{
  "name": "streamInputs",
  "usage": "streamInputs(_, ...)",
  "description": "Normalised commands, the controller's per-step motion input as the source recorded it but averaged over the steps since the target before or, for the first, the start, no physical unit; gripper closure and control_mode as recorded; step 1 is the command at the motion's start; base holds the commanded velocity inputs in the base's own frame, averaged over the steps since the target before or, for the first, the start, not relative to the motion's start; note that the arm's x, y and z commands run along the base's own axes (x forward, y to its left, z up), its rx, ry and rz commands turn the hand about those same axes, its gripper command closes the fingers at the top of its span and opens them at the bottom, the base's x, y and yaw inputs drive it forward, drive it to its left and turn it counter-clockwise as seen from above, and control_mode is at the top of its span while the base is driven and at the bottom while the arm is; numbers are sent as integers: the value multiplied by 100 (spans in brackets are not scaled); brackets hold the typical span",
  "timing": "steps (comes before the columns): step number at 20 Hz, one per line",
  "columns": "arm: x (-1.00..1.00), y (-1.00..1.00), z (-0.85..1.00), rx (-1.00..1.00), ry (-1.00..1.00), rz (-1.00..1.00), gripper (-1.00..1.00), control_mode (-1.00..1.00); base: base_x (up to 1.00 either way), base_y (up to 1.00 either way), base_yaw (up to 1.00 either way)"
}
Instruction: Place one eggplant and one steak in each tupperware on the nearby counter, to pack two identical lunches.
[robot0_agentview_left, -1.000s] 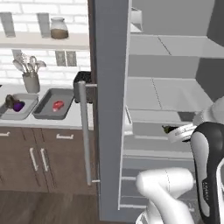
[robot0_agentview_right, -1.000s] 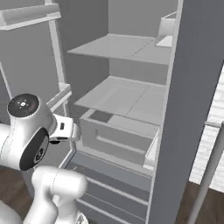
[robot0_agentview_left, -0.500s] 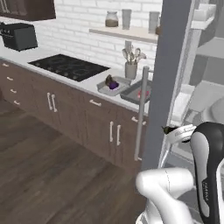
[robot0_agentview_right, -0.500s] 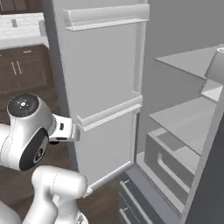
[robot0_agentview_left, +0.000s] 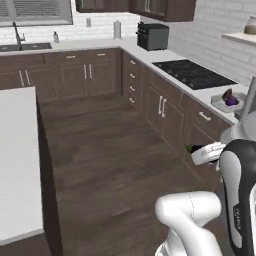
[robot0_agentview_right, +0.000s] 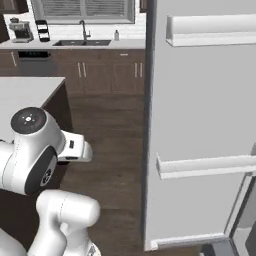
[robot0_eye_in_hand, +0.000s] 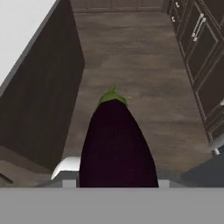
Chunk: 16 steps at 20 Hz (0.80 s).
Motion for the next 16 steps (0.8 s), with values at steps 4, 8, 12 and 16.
streamInputs(4,0,0,0,0,0,0,100,100,81,57,40)
streamInputs(8,0,0,0,0,0,0,100,100,100,5,1)
streamInputs(12,0,0,0,0,0,0,100,100,100,-31,0)
streamInputs(16,0,0,0,0,0,0,100,100,100,-59,-8)
